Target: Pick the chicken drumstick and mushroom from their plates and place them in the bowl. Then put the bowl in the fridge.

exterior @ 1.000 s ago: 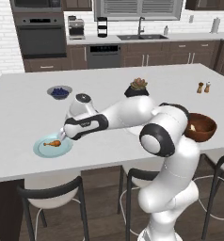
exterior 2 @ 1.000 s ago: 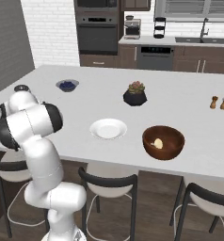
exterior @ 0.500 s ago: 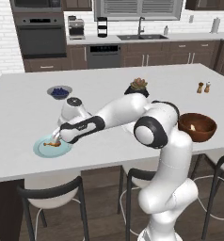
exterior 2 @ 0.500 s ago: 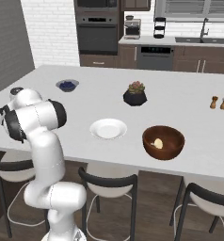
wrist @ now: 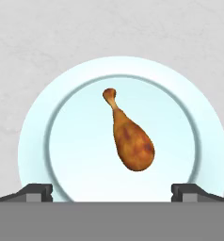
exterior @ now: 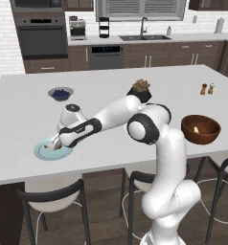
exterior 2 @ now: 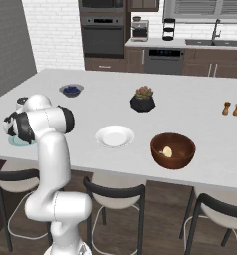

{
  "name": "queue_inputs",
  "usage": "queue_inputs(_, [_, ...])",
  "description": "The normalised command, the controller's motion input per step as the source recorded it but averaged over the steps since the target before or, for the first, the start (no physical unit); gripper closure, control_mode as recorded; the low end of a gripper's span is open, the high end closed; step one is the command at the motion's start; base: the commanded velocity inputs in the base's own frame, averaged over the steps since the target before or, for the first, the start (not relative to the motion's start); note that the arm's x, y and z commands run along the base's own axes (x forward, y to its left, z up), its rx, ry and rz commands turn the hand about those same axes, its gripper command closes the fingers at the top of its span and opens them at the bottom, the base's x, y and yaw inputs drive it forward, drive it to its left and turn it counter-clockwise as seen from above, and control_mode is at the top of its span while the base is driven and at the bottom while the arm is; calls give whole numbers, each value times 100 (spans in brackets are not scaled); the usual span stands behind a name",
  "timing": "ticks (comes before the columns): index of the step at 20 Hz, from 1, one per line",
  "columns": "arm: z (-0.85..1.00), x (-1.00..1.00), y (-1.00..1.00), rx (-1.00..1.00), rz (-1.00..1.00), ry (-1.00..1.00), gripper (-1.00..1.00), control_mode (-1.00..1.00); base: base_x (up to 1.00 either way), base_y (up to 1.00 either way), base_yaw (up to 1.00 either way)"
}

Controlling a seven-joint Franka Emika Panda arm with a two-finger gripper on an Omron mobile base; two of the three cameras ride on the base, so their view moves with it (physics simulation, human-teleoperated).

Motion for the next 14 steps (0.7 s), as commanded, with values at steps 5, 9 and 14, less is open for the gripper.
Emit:
queue_inputs(5, [-2, 52, 15, 0, 0, 10, -100, -100, 0, 0, 0])
queue_inputs(9, [-11, 33, 17, 0, 0, 13, -100, -100, 0, 0, 0])
queue_inputs(14, [-27, 4, 16, -1, 0, 9, -100, -100, 0, 0, 0])
